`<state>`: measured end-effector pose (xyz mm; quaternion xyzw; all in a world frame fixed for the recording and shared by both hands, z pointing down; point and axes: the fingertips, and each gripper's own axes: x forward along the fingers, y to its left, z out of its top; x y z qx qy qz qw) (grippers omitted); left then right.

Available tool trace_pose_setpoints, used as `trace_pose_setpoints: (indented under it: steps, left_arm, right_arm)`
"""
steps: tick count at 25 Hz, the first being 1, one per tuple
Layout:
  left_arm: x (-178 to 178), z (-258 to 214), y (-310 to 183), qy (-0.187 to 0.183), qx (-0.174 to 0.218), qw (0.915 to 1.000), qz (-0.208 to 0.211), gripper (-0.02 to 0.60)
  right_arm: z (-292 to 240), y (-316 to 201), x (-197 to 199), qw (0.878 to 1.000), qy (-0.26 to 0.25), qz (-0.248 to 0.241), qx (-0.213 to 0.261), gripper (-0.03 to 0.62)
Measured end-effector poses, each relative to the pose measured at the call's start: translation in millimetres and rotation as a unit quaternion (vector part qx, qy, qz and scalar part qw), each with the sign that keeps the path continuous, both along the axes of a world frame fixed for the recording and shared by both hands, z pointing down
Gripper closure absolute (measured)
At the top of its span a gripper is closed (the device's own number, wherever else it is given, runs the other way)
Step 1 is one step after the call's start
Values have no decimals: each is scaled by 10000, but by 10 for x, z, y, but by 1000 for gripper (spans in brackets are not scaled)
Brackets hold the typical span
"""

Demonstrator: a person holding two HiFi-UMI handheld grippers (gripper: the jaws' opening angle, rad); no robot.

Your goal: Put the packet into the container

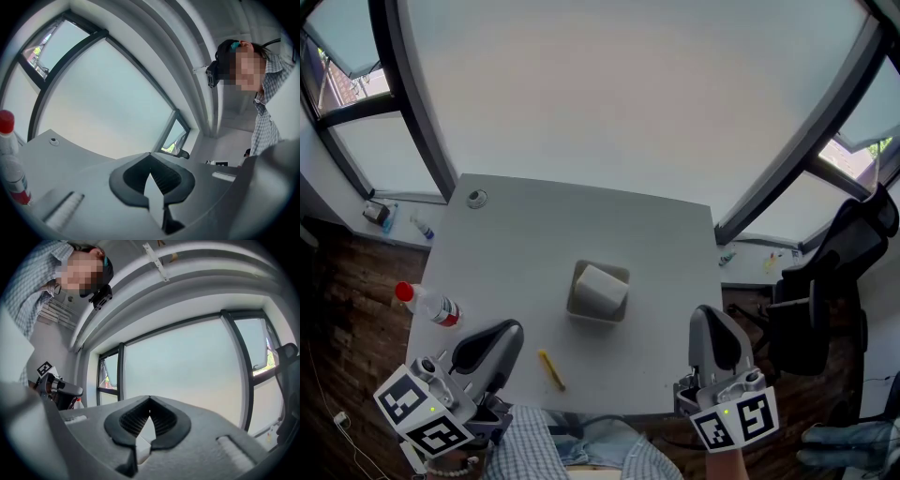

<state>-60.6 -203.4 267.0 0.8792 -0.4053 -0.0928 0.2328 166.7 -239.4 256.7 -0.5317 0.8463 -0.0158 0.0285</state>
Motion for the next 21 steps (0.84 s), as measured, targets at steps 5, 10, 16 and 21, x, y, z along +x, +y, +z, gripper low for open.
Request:
trace_pose_setpoints:
  steps: [5, 10, 16, 21]
  left_arm:
    - [-1, 13, -2, 14, -19, 10000, 2, 578]
    - [-15, 37, -7, 36, -33, 10000, -6, 578]
    - [-33, 45, -2, 51, -44, 10000, -10, 578]
    - [-31, 62, 9, 51, -46, 10000, 1, 578]
  right_arm:
    - [6, -8, -45, 10000, 4, -49, -29, 592]
    - [35, -8, -103, 9999, 46, -103, -63, 592]
    - [41, -7, -132, 9998, 90, -127, -84, 592]
    - [70, 11, -152, 9998, 106, -149, -112, 592]
